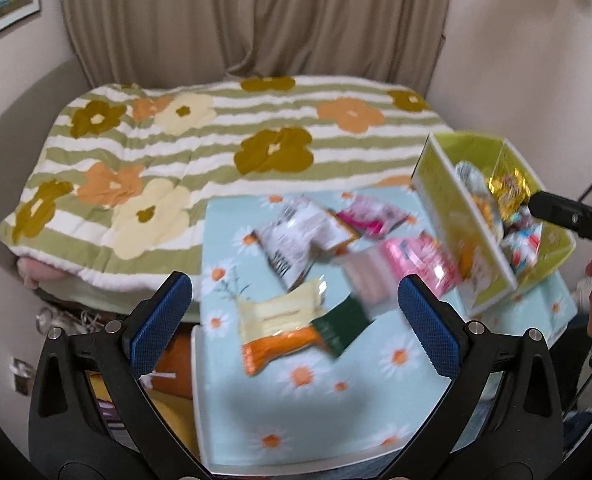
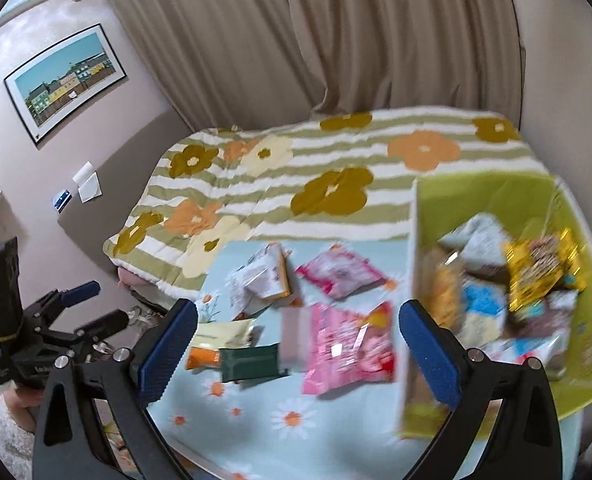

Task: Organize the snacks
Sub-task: 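Move both tools back toward the remaining snacks on the table, then grasp the cream-orange wafer packet with the left tool while the right tool grasps the dark green packet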

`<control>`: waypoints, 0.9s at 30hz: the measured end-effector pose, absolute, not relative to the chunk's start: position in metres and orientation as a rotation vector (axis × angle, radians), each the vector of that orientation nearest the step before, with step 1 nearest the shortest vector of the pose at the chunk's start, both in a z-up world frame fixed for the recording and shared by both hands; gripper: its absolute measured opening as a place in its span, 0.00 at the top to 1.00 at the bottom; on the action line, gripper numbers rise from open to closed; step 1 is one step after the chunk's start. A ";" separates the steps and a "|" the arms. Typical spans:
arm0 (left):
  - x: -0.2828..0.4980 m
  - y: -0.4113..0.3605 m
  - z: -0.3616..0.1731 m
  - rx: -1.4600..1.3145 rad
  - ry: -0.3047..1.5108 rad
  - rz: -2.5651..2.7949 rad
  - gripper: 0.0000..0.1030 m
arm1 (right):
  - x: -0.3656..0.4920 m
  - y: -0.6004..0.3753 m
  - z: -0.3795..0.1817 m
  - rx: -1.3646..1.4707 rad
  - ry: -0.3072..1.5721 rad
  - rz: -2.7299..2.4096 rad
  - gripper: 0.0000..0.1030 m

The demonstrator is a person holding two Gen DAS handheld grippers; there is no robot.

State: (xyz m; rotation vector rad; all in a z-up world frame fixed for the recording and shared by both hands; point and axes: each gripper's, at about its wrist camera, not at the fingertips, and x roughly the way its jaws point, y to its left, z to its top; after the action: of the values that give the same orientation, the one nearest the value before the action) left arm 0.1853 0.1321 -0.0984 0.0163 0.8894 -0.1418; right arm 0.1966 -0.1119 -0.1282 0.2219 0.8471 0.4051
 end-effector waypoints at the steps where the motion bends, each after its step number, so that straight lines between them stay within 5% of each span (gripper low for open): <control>1: 0.187 0.138 -0.104 0.028 0.905 -0.159 0.01 | 0.196 -0.107 -0.131 0.226 0.858 0.400 0.02; 27: 0.255 0.096 -0.278 0.610 1.187 -0.789 0.02 | 0.202 -0.032 -0.271 0.564 1.221 0.088 0.02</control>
State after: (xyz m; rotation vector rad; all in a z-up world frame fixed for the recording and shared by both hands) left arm 0.2547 0.0956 -0.2782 0.6102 1.1875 -0.7887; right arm 0.2022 -0.0323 -0.2709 0.5636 1.2214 0.0878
